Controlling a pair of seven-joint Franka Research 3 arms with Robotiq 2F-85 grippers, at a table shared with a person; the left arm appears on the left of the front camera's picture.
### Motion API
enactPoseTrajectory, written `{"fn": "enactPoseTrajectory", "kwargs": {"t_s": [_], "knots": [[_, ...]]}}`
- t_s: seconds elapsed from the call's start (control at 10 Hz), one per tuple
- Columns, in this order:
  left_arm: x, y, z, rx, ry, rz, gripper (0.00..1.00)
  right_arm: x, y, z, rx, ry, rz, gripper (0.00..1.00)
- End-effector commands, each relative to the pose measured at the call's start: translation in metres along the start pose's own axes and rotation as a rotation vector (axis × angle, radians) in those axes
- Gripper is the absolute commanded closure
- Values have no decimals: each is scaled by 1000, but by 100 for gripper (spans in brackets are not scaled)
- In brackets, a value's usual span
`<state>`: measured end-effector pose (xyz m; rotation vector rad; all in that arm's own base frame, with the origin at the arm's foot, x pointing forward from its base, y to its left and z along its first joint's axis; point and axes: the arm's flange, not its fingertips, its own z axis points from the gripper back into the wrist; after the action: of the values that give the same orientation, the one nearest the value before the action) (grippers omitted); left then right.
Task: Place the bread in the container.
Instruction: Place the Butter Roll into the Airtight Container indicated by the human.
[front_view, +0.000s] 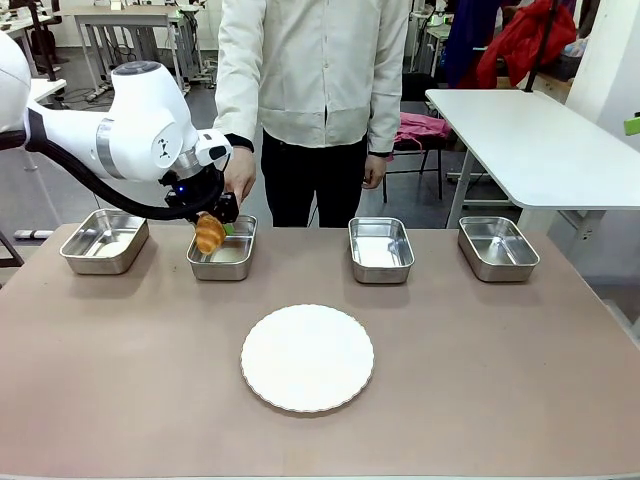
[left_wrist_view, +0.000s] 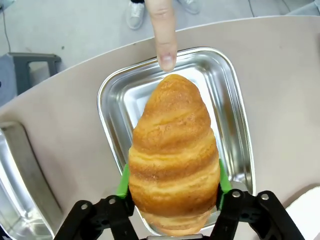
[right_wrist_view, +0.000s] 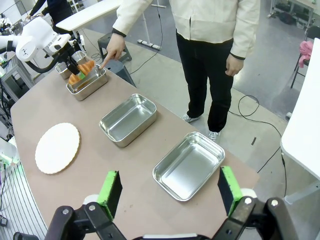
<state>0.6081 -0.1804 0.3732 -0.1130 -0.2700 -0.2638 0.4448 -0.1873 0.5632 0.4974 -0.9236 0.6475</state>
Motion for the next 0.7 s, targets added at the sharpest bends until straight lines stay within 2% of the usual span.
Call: {"fn": "enactPoseTrajectory", "kwargs": {"t_s": [0.0, 0.5, 0.6], "knots": [[0, 3, 5, -32, 12, -6, 0, 1, 1, 1, 6, -9, 4, 0], [0, 0, 14, -40, 43, 14, 0, 1, 1, 1, 6, -9, 4, 0], [-1, -1, 1, -11, 14, 13, 0, 1, 1, 1, 6, -9, 4, 0]]}}
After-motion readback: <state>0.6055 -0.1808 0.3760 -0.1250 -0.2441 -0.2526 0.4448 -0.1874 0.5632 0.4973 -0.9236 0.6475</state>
